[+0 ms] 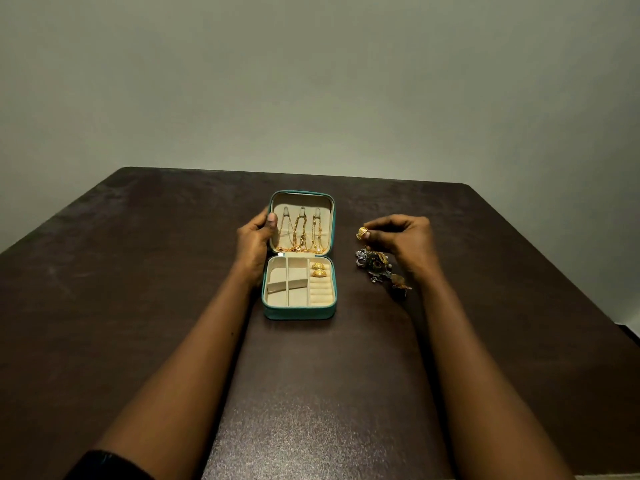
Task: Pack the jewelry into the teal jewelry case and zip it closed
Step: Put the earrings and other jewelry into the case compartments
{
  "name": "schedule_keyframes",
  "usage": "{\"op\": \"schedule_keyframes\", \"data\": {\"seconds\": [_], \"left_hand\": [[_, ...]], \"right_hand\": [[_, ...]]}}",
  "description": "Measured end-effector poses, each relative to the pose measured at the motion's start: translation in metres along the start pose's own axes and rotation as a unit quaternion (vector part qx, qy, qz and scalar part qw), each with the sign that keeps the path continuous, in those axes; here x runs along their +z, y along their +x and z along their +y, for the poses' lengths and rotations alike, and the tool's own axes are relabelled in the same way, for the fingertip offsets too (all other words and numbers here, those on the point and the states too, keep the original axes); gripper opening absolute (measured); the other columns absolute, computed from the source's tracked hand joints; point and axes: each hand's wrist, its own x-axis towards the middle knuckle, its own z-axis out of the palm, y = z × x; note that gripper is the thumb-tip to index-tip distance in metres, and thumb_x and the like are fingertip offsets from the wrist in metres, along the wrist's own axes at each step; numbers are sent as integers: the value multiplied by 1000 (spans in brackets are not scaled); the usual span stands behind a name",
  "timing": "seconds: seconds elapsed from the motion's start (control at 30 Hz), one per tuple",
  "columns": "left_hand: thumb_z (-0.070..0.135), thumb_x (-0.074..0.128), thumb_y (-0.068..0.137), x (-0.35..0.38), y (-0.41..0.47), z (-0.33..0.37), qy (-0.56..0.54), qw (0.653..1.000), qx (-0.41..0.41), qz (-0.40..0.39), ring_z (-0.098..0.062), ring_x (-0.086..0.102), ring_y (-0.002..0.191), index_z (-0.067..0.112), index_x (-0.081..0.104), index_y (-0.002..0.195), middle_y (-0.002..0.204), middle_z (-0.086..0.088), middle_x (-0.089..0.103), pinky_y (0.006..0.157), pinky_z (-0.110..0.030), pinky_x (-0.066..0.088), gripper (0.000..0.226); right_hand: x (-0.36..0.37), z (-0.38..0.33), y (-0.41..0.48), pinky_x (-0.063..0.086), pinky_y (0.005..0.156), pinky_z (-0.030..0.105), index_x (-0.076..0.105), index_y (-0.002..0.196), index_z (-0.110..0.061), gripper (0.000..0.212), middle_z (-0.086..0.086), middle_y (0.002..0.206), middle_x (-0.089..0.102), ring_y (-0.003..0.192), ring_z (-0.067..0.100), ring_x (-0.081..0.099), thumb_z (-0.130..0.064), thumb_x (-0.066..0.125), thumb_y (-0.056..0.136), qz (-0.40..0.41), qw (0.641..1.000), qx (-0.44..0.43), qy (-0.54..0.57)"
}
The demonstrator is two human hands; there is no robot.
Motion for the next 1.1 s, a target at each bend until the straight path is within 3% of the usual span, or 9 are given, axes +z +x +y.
{"op": "schedule_keyframes", "data": {"seconds": [0.13, 0.3, 0.4, 0.5, 0.67, 0.8, 1.1], "left_hand": [[10, 40, 99, 0, 1, 0, 2, 1000, -1, 4, -23, 61, 96, 1, 48, 133, 125, -22, 57, 65, -22, 58, 36], [9, 39, 99, 1, -1, 1, 1, 1000, -1, -2, -29, 59, 107, 0, 47, 133, 126, -22, 57, 68, -23, 57, 36], [9, 39, 99, 0, -1, 1, -8, 1000, -2, -3, -25, 61, 99, 1, 47, 133, 124, -21, 57, 68, -24, 58, 36], [9, 39, 99, 0, -1, 1, -3, 1000, -3, -10, -27, 59, 104, 0, 47, 134, 127, -23, 56, 72, -26, 57, 37], [9, 39, 99, 1, -3, 2, -9, 1000, -2, -7, -26, 60, 99, -1, 47, 133, 125, -24, 56, 64, -21, 58, 36], [8, 38, 99, 2, -4, 2, -16, 1000, -2, -8, -16, 63, 83, -2, 47, 132, 123, -24, 57, 60, -20, 57, 36], [7, 39, 98, 2, -4, 3, -20, 1000, 0, -11, -17, 62, 84, -3, 46, 133, 127, -27, 54, 63, -21, 57, 36]], "right_hand": [[13, 0, -6, 57, 70, 23, 72, 81, -9, 13, 4, 78, 73, 74, 15, 71, 2, 71, 74, -46, 999, -20, -20], [25, -5, -12, 56, 69, 19, 70, 83, -6, 14, 3, 81, 71, 73, 9, 70, 5, 69, 75, -103, 993, -55, -33], [29, -7, -14, 56, 70, 18, 69, 81, -10, 16, 1, 82, 70, 77, 7, 70, 5, 69, 76, -133, 988, -64, -50], [32, -7, -16, 56, 71, 18, 68, 79, -13, 19, -1, 82, 68, 77, 5, 68, 6, 67, 76, -144, 985, -73, -61], [34, -6, -17, 57, 76, 22, 70, 89, -15, 25, -3, 87, 69, 80, 8, 69, 6, 68, 76, -161, 982, -80, -61], [36, -7, -18, 56, 76, 20, 70, 81, -12, 23, -4, 84, 68, 78, 6, 68, 9, 67, 76, -158, 981, -90, -63], [35, -8, -19, 57, 79, 23, 66, 77, -13, 23, -2, 85, 67, 82, 7, 67, 9, 67, 75, -173, 979, -84, -72]]}}
